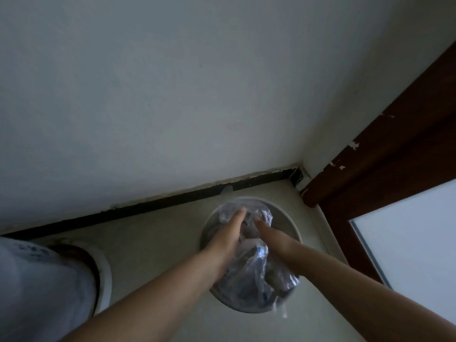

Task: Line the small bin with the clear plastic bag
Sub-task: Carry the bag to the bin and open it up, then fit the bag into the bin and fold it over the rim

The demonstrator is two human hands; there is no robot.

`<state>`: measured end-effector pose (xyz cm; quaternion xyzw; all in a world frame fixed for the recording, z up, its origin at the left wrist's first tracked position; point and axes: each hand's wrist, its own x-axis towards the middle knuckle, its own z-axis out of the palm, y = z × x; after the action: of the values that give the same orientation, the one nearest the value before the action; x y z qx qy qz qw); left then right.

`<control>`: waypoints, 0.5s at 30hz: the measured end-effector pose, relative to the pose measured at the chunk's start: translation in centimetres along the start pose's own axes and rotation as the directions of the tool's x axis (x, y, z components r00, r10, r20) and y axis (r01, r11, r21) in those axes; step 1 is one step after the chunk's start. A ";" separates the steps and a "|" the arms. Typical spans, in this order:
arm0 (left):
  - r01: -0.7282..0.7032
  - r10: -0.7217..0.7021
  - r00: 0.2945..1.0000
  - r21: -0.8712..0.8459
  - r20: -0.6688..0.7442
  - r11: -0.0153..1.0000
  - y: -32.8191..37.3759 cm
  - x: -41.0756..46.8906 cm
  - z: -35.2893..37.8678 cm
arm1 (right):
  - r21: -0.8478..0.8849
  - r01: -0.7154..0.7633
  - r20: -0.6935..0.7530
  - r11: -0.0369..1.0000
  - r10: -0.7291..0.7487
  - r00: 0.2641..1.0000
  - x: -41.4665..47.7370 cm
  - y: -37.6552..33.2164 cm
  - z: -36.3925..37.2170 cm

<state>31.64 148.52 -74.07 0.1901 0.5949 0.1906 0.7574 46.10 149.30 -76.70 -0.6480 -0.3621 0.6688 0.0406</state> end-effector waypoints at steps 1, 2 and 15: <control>0.007 -0.008 1.000 -0.014 -0.011 1.000 -0.2 0.2 -0.1 | 0.025 -0.008 0.018 1.000 0.008 1.000 0.4 0.4 0.3; 0.000 0.000 0.999 0.005 -0.036 1.000 -0.5 0.6 -0.1 | 0.057 -0.010 0.035 0.998 0.008 0.999 0.8 0.8 0.5; 0.019 0.070 0.986 0.514 -0.154 0.857 -2.2 3.5 0.3 | -0.211 -0.040 -0.048 0.977 0.031 0.998 3.8 1.2 2.8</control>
<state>32.80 148.44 -78.07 0.3765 0.6828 0.0504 0.6241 43.49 149.19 -80.85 -0.6696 -0.4189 0.6125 -0.0328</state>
